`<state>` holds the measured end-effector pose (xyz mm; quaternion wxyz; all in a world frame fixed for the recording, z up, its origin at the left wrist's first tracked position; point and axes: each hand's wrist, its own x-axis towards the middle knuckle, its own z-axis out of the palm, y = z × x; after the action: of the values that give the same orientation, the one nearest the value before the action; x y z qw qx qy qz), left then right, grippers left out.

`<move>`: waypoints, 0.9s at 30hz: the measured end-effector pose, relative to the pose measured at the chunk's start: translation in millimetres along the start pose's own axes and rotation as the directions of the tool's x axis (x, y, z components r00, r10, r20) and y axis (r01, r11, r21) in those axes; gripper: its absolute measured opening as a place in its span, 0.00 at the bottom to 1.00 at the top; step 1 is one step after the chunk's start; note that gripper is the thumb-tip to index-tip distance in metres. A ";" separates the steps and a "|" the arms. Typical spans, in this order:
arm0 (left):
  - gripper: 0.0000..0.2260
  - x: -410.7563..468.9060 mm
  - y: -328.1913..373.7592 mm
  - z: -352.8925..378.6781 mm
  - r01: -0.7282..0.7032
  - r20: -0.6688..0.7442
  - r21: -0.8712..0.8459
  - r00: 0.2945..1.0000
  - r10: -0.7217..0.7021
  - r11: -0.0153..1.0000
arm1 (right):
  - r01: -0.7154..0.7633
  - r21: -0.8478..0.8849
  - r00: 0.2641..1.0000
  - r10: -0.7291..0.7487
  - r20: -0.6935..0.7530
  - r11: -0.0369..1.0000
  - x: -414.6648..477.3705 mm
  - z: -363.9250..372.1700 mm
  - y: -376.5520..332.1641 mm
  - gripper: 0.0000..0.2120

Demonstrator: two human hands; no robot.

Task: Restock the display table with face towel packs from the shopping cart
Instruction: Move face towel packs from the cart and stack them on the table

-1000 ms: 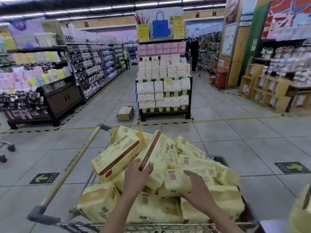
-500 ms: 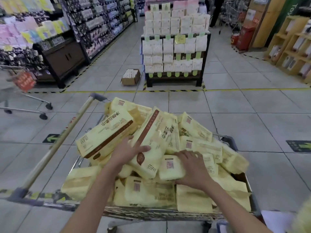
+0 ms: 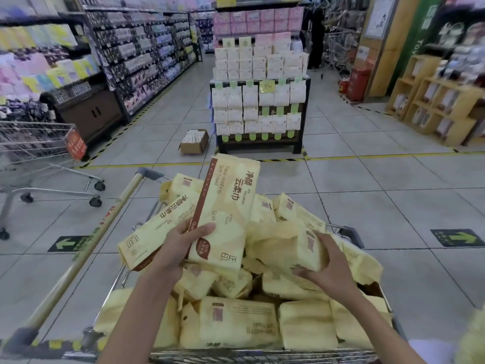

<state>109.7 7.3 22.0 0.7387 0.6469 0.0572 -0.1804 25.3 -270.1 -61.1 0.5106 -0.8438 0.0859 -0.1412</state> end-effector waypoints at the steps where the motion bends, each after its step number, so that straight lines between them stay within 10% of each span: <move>1: 0.23 1.4 3.4 -0.6 -0.014 0.017 -0.019 1.000 0.014 1.000 | -0.022 0.058 0.998 0.026 -0.063 0.998 -0.2 -1.8 -5.8 0.44; 15: 0.32 13.3 19.0 -32.7 0.000 0.392 0.005 0.920 -0.002 1.000 | 0.055 0.632 0.726 0.403 -0.557 0.773 -56.9 18.0 -97.2 0.29; 23: 0.42 -28.1 -22.9 -3.5 0.071 0.648 0.149 0.747 -0.152 0.986 | 0.073 0.815 0.469 0.701 -0.537 0.575 -200.8 40.5 -93.1 0.51; 27: 0.36 -65.8 -58.2 16.6 0.139 0.749 0.243 0.602 -0.277 0.960 | 0.102 0.829 0.258 0.790 -0.556 0.550 -281.7 55.7 -88.9 0.36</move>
<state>26.4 -2.0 -8.9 0.6102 0.5515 -0.2061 -0.5302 -222.8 -100.7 -49.2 0.6764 -0.2716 0.4972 -0.4707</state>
